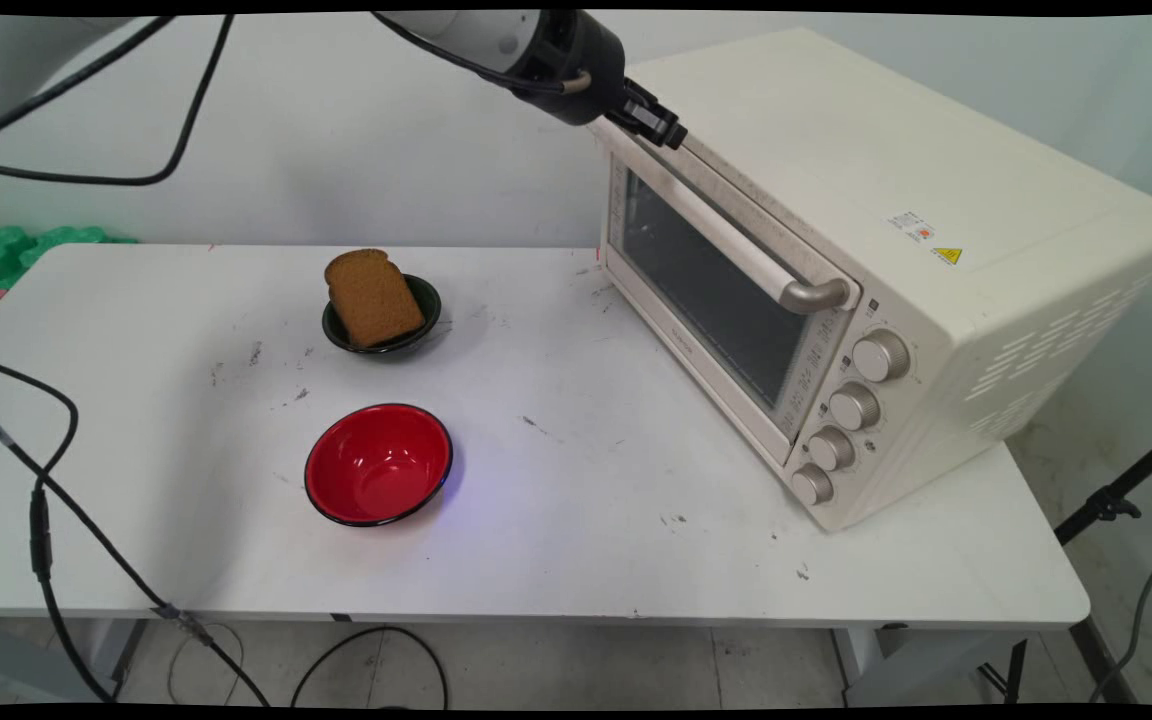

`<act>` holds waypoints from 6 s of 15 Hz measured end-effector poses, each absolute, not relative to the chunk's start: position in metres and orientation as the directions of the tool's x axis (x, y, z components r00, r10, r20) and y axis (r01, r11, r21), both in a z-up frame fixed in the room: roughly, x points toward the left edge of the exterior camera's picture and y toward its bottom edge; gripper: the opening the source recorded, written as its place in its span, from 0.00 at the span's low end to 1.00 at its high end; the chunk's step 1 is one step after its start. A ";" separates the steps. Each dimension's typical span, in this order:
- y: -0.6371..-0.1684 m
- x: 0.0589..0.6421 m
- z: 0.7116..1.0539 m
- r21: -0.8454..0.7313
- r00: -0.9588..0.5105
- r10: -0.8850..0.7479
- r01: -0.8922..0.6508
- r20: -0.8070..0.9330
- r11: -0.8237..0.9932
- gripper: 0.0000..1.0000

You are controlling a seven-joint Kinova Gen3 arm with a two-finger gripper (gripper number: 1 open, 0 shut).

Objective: Open the oven

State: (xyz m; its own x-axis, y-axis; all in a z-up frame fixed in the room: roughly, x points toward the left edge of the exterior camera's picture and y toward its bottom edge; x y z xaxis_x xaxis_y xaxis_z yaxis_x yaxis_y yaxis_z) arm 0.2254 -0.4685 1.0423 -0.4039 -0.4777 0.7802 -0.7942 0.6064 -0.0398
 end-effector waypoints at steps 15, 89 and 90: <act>-0.485 0.203 1.027 -0.059 -0.438 -0.522 -0.804 0.732 0.591 0.00; -0.364 0.350 0.862 -0.073 -0.547 -0.443 -0.683 0.710 0.726 0.00; -0.363 0.353 0.859 -0.073 -0.547 -0.441 -0.682 0.711 0.728 0.00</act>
